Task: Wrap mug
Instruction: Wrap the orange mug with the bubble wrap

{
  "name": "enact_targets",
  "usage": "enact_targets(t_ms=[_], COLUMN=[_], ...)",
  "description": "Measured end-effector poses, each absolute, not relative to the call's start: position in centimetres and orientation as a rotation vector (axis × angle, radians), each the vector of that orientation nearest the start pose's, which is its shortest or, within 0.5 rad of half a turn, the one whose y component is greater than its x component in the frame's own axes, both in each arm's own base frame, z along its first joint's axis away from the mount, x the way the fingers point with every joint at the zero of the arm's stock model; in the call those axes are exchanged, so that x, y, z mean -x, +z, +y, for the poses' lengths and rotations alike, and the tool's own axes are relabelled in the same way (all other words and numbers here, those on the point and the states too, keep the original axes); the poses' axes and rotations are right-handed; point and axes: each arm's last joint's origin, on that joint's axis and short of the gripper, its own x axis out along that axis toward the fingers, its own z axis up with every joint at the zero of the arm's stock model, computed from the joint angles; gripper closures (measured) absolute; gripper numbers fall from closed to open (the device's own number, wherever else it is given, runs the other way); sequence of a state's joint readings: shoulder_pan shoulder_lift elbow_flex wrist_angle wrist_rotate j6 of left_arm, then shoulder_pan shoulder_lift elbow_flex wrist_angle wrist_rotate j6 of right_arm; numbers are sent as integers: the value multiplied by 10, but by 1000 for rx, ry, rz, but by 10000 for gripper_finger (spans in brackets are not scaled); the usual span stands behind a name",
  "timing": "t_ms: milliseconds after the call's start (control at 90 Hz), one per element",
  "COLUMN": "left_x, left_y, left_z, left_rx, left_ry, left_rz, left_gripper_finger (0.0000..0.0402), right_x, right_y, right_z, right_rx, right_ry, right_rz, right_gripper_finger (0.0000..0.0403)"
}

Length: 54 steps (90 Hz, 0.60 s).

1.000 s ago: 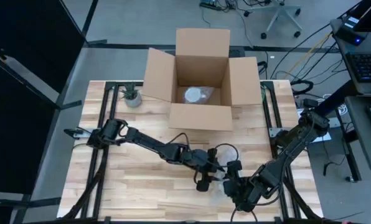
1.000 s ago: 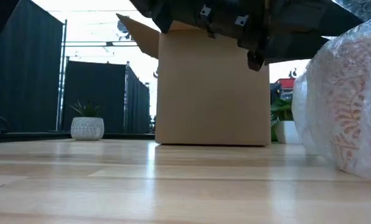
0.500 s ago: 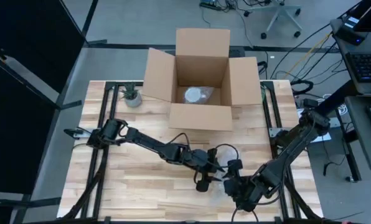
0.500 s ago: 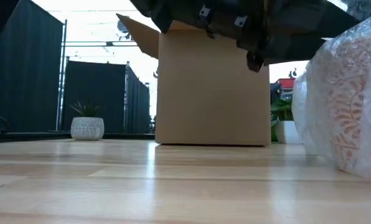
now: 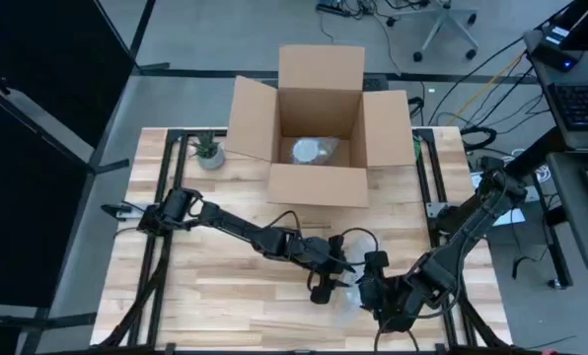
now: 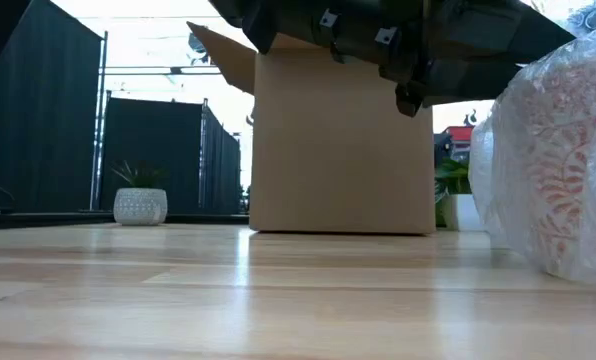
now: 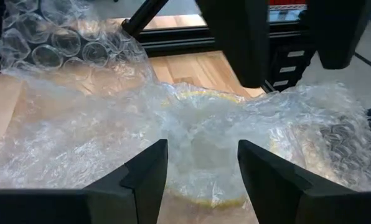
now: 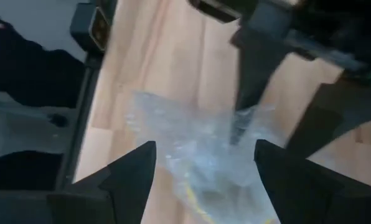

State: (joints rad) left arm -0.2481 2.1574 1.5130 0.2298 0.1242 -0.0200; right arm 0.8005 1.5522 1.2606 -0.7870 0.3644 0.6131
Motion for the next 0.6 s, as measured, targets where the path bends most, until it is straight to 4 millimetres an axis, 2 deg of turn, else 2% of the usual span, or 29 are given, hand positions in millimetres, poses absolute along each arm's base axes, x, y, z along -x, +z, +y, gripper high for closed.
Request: enact_targets(t_ms=[133,233,378,600], left_x=[-471,-471,-471,-471], left_y=[185,185,185,185], left_z=[-123,-123,-123,-123], left_rx=[-6,-6,-6,-6], left_ry=[-363,-363,-363,-363], left_rz=[420,420,420,420], left_gripper_finger=[219,219,219,219], right_x=[-232,-238,-241,-257], right_y=[262,247,223,199], right_z=[225,231,227,223], right_rx=[18,51,113,139], right_ry=[113,145,68,31], right_rz=[958,1012,1145,1205], right_gripper_finger=[145,145,145,145])
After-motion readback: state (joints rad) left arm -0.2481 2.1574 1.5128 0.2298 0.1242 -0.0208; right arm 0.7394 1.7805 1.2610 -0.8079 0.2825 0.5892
